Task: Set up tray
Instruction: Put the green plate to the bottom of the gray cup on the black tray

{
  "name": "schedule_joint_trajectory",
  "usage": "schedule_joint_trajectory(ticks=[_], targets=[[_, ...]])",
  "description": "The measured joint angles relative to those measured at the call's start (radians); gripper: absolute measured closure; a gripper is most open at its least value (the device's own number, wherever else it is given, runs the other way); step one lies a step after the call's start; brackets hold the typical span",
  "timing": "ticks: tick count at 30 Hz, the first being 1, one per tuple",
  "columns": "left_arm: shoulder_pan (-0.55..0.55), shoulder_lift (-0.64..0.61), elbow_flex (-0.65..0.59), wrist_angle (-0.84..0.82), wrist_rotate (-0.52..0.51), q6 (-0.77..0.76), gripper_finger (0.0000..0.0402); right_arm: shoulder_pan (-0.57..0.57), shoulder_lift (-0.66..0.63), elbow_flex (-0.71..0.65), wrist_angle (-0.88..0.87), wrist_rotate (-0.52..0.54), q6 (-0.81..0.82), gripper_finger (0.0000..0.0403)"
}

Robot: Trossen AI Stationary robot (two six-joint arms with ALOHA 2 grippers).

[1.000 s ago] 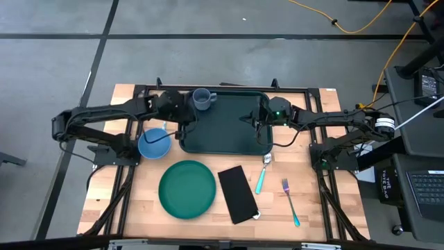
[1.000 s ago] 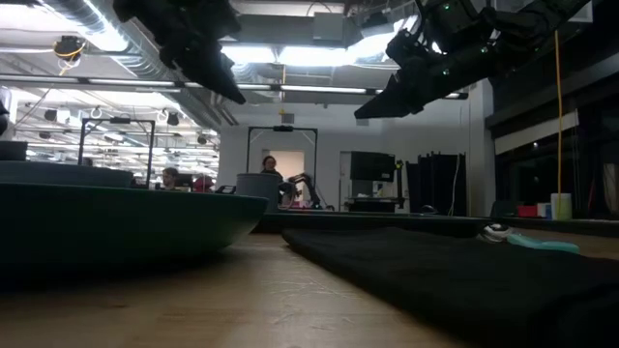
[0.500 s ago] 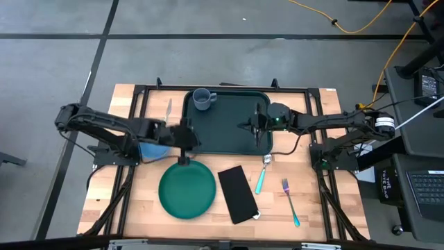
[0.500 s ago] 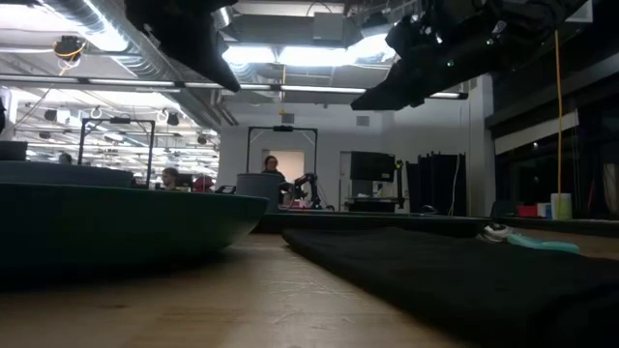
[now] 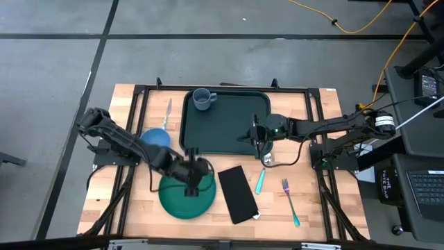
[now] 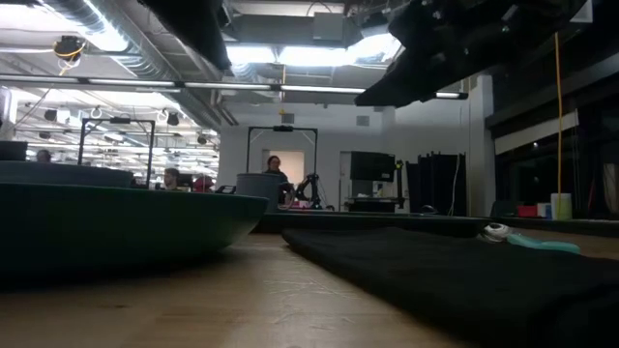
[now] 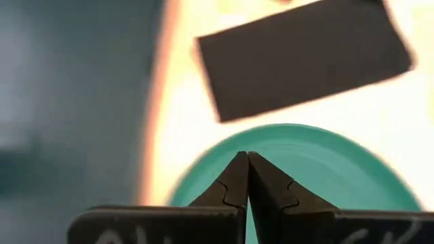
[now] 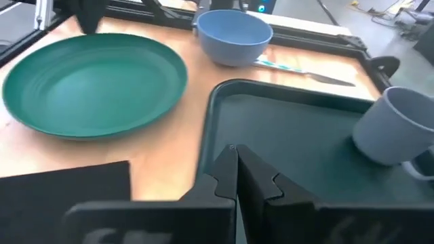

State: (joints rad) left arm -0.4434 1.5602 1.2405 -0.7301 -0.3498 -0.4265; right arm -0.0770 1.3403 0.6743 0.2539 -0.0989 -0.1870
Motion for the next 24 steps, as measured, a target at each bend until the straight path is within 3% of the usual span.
schedule_joint_trajectory(ticks=[9, 17, 24], targets=[[-0.128, 0.139, 0.145, -0.089, 0.042, -0.290, 0.0400, 0.181, 0.000, 0.000, -0.024, 0.203, 0.000, 0.0401], [-0.192, 0.264, 0.293, -0.118, 0.140, -0.462, 0.0400, 0.230, 0.000, 0.000, -0.032, 0.205, 0.071, 0.0389], [-0.247, 0.357, 0.427, -0.279, 0.146, -0.628, 0.0401, 0.231, 0.000, 0.000, -0.049, 0.205, 0.110, 0.0395]])
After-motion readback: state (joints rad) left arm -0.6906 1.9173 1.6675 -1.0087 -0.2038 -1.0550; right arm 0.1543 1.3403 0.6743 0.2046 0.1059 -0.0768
